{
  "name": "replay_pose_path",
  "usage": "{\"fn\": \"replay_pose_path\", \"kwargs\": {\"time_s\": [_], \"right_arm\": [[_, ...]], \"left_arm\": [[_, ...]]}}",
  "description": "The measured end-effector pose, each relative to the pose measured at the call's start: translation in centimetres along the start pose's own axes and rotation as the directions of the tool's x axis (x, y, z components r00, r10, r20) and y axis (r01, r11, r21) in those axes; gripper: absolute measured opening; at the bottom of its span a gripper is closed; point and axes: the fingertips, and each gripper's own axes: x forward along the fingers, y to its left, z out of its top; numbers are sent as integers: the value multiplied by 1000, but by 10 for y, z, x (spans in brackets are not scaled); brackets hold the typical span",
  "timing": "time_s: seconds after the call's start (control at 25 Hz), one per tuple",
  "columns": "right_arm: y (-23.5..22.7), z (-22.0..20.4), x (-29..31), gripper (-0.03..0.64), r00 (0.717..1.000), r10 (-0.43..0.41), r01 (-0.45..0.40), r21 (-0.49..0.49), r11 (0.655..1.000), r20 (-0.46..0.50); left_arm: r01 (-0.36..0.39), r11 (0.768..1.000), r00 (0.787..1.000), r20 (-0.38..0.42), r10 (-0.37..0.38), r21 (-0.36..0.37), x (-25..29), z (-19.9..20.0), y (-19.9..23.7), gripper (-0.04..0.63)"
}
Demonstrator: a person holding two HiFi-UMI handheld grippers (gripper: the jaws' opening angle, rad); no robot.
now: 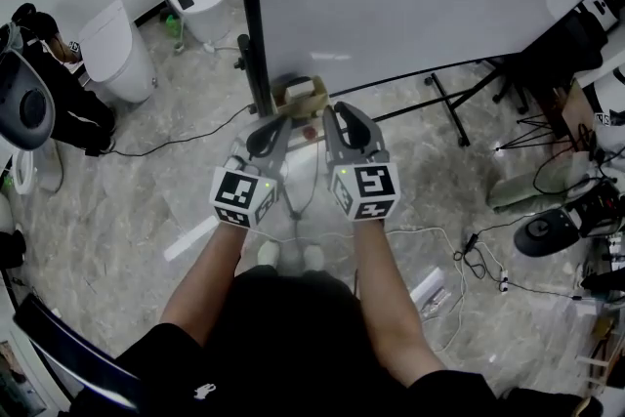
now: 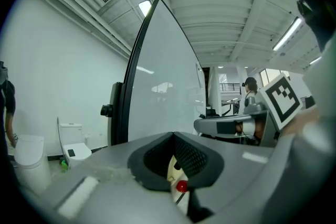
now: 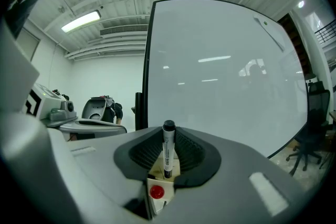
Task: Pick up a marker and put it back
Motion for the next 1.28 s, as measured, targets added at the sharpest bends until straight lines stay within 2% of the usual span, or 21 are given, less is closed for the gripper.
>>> {"fn": "replay_pose_path", "kwargs": {"time_s": [0.48, 1.28], "right_arm": [[10, 24, -23, 75, 999, 1, 0, -22, 1000, 45], [19, 98, -67, 75, 978, 0, 16, -75, 997, 208]], "left_arm": [[19, 1000, 999, 32, -20, 16, -12, 16, -14, 5], [19, 998, 992, 127, -27, 68, -29, 75, -21, 5]]}}
